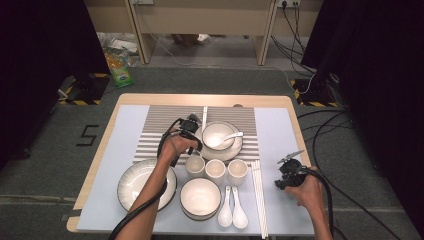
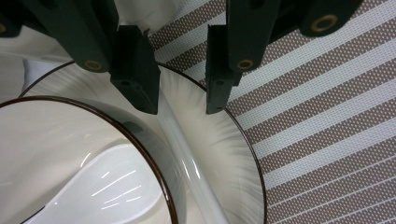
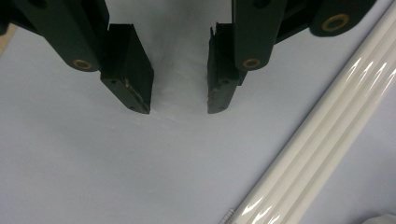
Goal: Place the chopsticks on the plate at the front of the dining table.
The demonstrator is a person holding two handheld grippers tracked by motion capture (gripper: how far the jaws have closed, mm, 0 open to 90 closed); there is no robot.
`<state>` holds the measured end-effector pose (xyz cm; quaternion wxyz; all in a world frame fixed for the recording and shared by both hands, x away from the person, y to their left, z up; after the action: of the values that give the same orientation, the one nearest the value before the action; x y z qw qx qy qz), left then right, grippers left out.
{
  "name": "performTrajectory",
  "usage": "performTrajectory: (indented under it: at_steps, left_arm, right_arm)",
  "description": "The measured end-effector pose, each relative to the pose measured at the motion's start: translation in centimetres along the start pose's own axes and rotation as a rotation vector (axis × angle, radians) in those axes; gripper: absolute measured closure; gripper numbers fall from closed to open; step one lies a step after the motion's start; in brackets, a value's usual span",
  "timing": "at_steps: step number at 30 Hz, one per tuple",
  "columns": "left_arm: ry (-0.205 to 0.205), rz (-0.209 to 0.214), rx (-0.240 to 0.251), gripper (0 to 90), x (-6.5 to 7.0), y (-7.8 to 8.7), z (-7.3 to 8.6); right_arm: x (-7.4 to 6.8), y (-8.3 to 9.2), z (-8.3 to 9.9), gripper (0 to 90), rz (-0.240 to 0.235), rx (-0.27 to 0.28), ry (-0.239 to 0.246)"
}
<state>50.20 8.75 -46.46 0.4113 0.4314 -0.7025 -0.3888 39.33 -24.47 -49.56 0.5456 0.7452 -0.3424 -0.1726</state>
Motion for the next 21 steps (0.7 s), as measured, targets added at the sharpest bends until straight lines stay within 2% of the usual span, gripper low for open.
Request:
performTrajectory:
  at_steps: [8, 15, 21]
  left_arm:
    - [0.002, 0.031, 0.008, 62.4, -0.3, 0.5, 0.1]
    - [-0.032, 0.042, 0.027, 59.7, -0.1, 2.0, 0.3]
    - [-0.064, 0.078, 0.049, 55.9, 0.1, 3.4, 0.8]
  right_arm:
    - [0.0, 0.0, 0.0, 60.2, -0.001, -0.001, -0.004]
    - [0.0, 0.0, 0.0, 60.2, -0.005, 0.006, -0.003]
    - [0.0, 0.0, 0.1, 60.2, -0.004, 0.007, -0.008]
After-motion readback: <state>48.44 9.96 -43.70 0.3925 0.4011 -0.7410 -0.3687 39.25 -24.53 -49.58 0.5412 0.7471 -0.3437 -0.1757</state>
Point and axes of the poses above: each handheld gripper's, and its own axes: y roughly backward along the jaws, z roughly out of its underside, x roughly to its right, the point moved 4 cm from there along -y, roughly forward along the jaws, and after that the axes turned 12 degrees about y, right-handed, at the moved point
